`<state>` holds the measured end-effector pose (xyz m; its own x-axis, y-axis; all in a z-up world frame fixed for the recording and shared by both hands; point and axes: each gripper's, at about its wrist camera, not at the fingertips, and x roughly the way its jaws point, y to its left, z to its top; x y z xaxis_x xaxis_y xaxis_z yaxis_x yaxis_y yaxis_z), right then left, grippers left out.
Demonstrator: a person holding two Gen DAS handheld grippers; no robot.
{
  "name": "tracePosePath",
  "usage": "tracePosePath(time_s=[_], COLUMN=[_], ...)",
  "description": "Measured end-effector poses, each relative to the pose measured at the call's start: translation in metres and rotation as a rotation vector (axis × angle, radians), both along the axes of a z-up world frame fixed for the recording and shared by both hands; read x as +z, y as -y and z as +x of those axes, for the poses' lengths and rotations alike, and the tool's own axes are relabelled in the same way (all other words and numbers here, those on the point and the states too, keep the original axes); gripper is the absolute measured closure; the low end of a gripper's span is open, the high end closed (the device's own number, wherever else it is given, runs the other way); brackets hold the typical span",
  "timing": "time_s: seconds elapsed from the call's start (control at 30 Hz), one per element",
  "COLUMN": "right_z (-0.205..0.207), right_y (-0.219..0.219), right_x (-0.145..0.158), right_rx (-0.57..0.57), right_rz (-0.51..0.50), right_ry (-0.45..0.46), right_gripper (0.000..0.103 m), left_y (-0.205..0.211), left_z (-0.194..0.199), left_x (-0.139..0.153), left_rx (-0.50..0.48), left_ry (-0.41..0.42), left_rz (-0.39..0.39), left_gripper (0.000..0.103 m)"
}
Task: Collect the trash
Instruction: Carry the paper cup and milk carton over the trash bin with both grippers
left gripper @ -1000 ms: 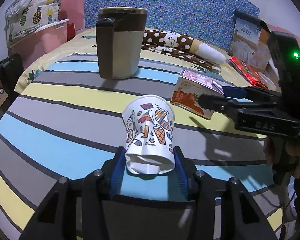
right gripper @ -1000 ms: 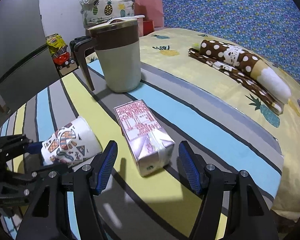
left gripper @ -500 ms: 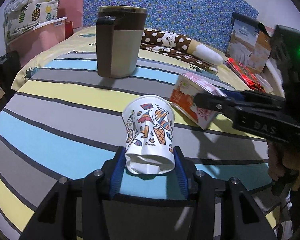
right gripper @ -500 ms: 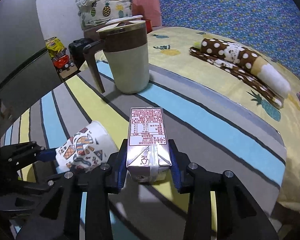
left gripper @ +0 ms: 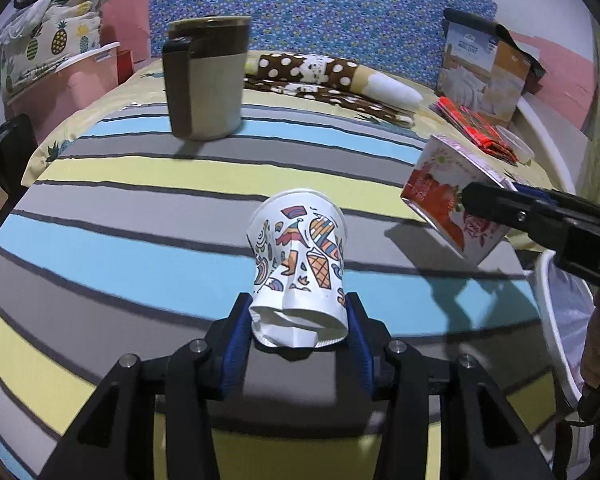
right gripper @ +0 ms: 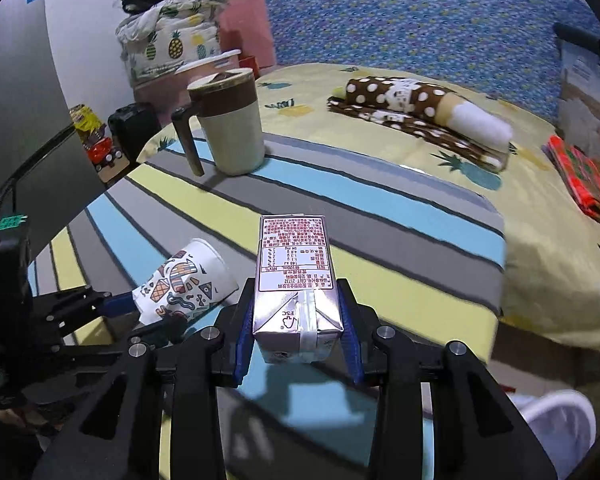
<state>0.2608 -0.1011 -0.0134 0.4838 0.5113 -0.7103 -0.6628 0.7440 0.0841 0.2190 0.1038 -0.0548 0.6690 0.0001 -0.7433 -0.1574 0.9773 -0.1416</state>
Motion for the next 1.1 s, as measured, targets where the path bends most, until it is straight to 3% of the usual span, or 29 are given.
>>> tracePosePath(time_s=[0.57, 1.1], right_z=[-0.060, -0.085], right_y=[0.063, 0.104], right_x=[0.018, 0.017], right_rx=[-0.114, -0.221], right_rz=[0.073, 0.106], right_ry=[0.055, 0.084], right_gripper=[0.064, 0.064], left_y=[0.060, 0.105], left_z=[-0.059, -0.073], left_x=[0.039, 0.053], left_rx=[-0.094, -0.185], left_ry=[0.074, 0.102], left_rz=[0.006, 0.003], left_gripper=[0.056, 0.056])
